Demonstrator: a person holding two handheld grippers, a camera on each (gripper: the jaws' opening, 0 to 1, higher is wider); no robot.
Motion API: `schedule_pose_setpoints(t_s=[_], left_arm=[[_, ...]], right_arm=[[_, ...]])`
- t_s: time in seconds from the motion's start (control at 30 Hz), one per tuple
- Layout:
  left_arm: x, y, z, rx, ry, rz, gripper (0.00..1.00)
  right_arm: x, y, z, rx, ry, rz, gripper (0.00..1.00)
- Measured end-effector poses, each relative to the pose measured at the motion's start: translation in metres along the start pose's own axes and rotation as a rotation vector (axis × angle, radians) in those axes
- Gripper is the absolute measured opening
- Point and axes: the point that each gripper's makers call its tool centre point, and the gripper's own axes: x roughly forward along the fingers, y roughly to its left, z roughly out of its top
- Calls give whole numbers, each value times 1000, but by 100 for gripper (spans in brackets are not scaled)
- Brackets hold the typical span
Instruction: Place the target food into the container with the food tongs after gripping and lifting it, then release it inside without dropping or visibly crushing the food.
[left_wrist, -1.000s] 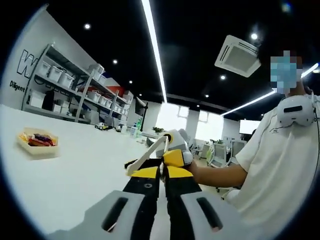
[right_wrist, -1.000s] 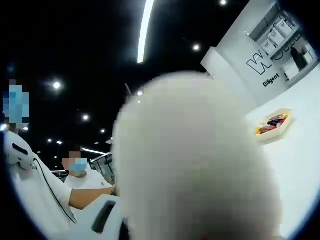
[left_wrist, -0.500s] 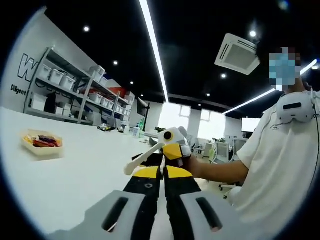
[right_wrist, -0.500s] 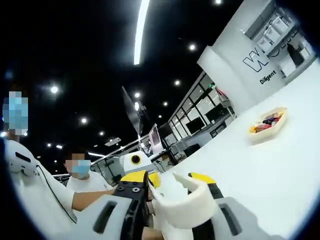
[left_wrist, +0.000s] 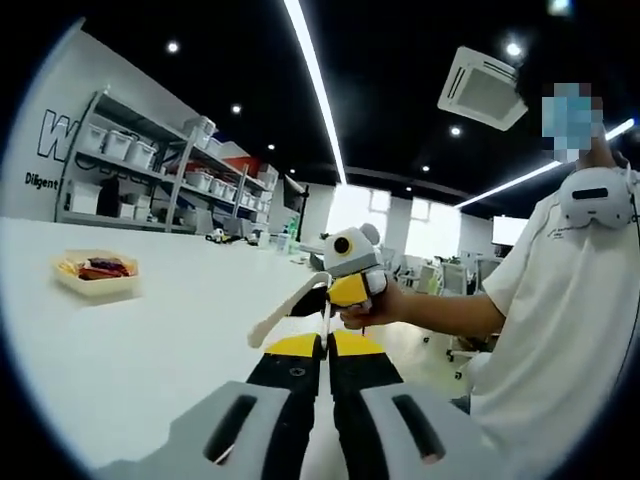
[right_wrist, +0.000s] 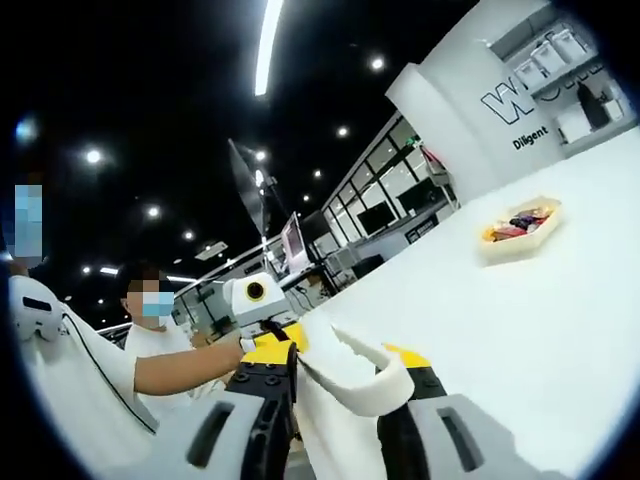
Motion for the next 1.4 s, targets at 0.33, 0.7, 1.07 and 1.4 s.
schedule_pose_setpoints(t_s=[0.33,0.7,1.07,1.4], left_arm=[[-8,7,-7,43,40,35,2],[-16,22,-32,68,133,56,2],[-18,30,-44,125,217,42,2],[-17,37,-50,134,262,43,2]], right_arm=[[1,-7,-8,-7,42,-17,22],[-6,-39,-37,-105,189,-161,12],[-10,-53,-46,-88,211,-214,2],[-15,-67,-50,-146,236,-273,6]])
